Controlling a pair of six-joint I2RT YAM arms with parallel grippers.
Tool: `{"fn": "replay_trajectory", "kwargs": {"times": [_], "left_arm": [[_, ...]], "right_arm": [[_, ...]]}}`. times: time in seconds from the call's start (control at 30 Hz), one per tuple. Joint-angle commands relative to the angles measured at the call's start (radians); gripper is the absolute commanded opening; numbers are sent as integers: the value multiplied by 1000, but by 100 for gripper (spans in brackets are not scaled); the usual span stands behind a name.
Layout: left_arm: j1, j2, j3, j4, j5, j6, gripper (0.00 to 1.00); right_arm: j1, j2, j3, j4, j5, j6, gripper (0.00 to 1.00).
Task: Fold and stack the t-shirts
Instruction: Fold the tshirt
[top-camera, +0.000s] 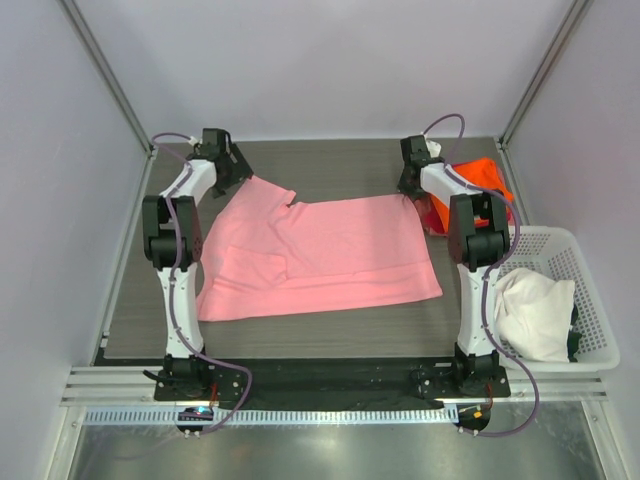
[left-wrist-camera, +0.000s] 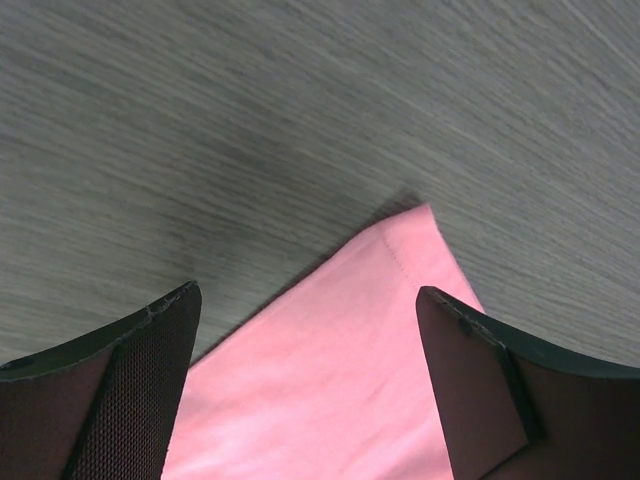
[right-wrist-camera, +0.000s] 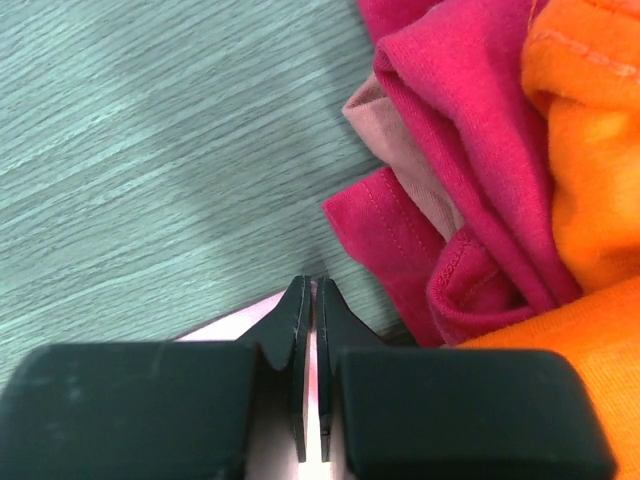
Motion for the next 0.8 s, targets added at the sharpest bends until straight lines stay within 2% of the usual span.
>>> {"fn": "replay_trajectory", "kwargs": {"times": [0.0,0.1,0.23,0.3,0.4,0.43,0.5,0.53,0.63,0.7,0.77], "left_arm": [[5,36,78,-13,6,18,88],[5,89,130,-24,43,9,86],[5,171,222,-47,141,9,74],[5,206,258,-64,204,3,72],[3,227,275,-67,253,-3,61],[2,235,279,-69,258,-2,54],[0,240,285,-79,258,1,49],[-3,243,290,-79,261,6,44],[-7,252,305,-82,271,13,36],[-9,260,312,-86,278,16,35],[-12,267,318,-87,273,32,28]], "right_arm": [[3,14,18,-1,6,-3,4],[3,5,16,-1,1,-5,4],[3,0,19,-2,1,-8,4],[3,2,21,-2,0,-9,4],[2,2,22,-2,-5,-12,3],[3,3,22,-2,-5,-14,2],[2,3,24,-1,-9,-15,2],[2,3,24,-1,-11,-14,1],[3,2,29,-2,-19,-15,1],[5,0,30,-4,-20,-14,1],[3,0,35,-4,-20,-12,1]]}}
